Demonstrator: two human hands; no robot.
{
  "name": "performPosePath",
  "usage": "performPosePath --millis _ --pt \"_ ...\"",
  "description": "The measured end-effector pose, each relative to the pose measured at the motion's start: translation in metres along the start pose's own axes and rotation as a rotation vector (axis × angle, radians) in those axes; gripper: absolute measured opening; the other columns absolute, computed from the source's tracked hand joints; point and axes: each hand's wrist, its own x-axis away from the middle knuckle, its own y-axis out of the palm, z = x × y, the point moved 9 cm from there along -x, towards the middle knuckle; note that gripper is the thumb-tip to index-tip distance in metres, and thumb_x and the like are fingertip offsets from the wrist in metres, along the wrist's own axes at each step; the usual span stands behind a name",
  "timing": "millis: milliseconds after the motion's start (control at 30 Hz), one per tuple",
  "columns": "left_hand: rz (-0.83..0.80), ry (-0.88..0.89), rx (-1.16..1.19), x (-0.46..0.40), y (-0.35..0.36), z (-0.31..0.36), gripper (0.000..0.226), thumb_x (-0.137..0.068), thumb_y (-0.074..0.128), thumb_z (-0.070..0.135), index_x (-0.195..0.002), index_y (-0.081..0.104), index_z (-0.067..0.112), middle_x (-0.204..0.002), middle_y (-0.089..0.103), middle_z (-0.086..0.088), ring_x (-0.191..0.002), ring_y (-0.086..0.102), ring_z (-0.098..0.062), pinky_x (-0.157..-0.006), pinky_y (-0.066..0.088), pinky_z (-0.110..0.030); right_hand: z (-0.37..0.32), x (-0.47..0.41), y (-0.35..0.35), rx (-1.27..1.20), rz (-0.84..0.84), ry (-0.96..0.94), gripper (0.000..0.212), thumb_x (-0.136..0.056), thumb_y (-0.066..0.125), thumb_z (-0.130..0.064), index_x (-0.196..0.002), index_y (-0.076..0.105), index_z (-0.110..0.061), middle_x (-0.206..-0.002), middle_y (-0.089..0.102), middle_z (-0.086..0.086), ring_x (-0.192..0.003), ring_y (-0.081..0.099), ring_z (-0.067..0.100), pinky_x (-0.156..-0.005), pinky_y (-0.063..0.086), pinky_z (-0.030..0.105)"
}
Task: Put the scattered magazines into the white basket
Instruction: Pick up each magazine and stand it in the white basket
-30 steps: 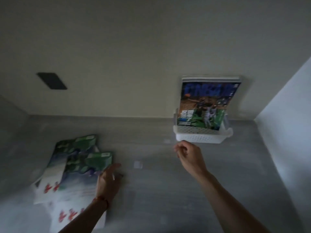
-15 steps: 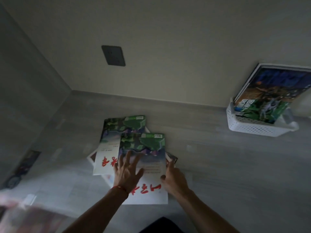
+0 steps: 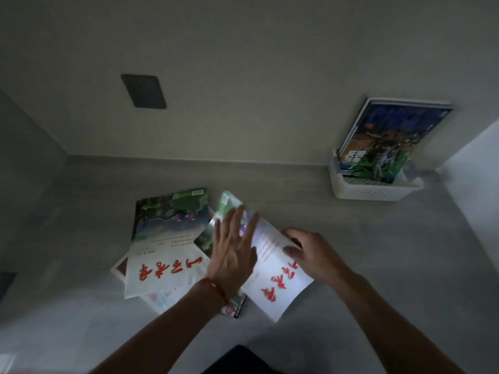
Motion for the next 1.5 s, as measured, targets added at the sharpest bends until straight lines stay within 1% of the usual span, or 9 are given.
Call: performPosePath --millis 133,300,433,533,633,700,800,1100,1500 --pt "0.075 0.384 -0.139 -0.053 -0.03 0.084 0.046 -0.085 0.064 0.017 -0.13 0.061 0.024 -0.13 0.066 -0.004 -0.132 0.054 -0.028 -0.111 0.031 -0.066 -0.017 -0.002 -0.077 0.234 0.071 -0.175 0.017 -0.088 0.07 -0.033 -0.104 0.073 -0.029 -0.087 0.077 -0.007 -0.074 0.071 0.011 -0.066 0.055 0.031" --pt "-0.09 0.145 0.257 -0.111 -0.033 0.109 0.031 -0.092 0.055 0.027 -0.121 0.063 0.03 -0.114 0.074 -0.007 -0.101 0.069 -0.034 -0.082 0.056 -0.04 0.019 0.023 -0.195 0.094 0.562 -0.232 0.03 -0.092 0.065 -0.044 -0.109 0.071 -0.021 -0.104 0.074 -0.005 -0.092 0.068 0.013 -0.083 0.053 0.03" --pt "0.032 0.073 0.561 -0.143 -0.046 0.127 0.025 -0.088 0.063 0.024 -0.11 0.068 0.013 -0.096 0.073 -0.009 -0.085 0.069 -0.02 -0.072 0.051 -0.026 0.128 0.059 -0.245 -0.314 0.852 0.101 0.034 -0.099 0.049 -0.037 -0.128 0.054 -0.019 -0.122 0.065 0.006 -0.104 0.063 0.02 -0.081 0.048 0.027" --pt "0.076 0.085 0.746 -0.17 -0.052 0.153 0.011 -0.085 0.063 0.02 -0.09 0.062 0.011 -0.074 0.058 0.001 -0.065 0.05 -0.002 -0.057 0.041 -0.022 0.195 0.051 -0.227 -0.402 0.6 0.341 0.04 -0.09 0.064 -0.017 -0.128 0.054 -0.02 -0.12 0.069 0.007 -0.095 0.065 0.015 -0.069 0.048 0.026" --pt "0.026 -0.007 0.984 -0.196 -0.038 0.18 0.018 -0.087 0.064 0.011 -0.099 0.06 -0.001 -0.08 0.061 -0.015 -0.065 0.056 -0.023 -0.06 0.053 -0.045 0.205 0.033 -0.237 -0.543 0.508 0.211 0.037 -0.091 0.069 -0.014 -0.127 0.06 -0.018 -0.116 0.073 0.004 -0.097 0.07 0.013 -0.084 0.06 0.043" --pt "-0.006 -0.07 1.109 -0.212 -0.03 0.197 0.019 -0.09 0.064 0.001 -0.107 0.061 -0.004 -0.095 0.066 -0.019 -0.076 0.063 -0.032 -0.069 0.056 -0.057 0.202 0.027 -0.276 -0.403 0.645 0.128 0.027 -0.091 0.07 -0.018 -0.118 0.068 -0.017 -0.11 0.074 -0.002 -0.09 0.069 -0.004 -0.079 0.059 0.024" --pt "0.08 -0.111 1.002 -0.245 -0.033 0.205 0.025 -0.09 0.065 0.0 -0.114 0.07 0.004 -0.106 0.072 -0.009 -0.094 0.069 -0.026 -0.08 0.06 -0.036 0.198 0.018 -0.335 -0.265 0.796 0.039 0.027 -0.088 0.071 -0.016 -0.114 0.073 -0.011 -0.101 0.072 -0.008 -0.072 0.06 -0.025 -0.059 0.042 -0.003" --pt "0.137 -0.379 0.647 -0.302 0.017 0.189 0.023 -0.089 0.064 0.023 -0.105 0.076 0.011 -0.085 0.073 -0.003 -0.073 0.065 -0.014 -0.049 0.043 -0.002 0.231 -0.053 -0.376 -0.189 0.772 0.053 0.024 -0.09 0.067 -0.023 -0.108 0.075 -0.01 -0.101 0.078 0.007 -0.08 0.072 0.016 -0.073 0.06 0.029" --pt "-0.021 -0.639 0.631 -0.326 0.099 0.166 0.028 -0.092 0.057 0.028 -0.099 0.074 0.007 -0.092 0.072 -0.01 -0.083 0.068 -0.027 -0.073 0.058 -0.033 0.291 -0.118 -0.324 -0.15 0.6 0.148 0.029 -0.1 0.053 -0.016 -0.122 0.067 -0.004 -0.108 0.075 0.016 -0.092 0.072 0.024 -0.064 0.047 0.009"
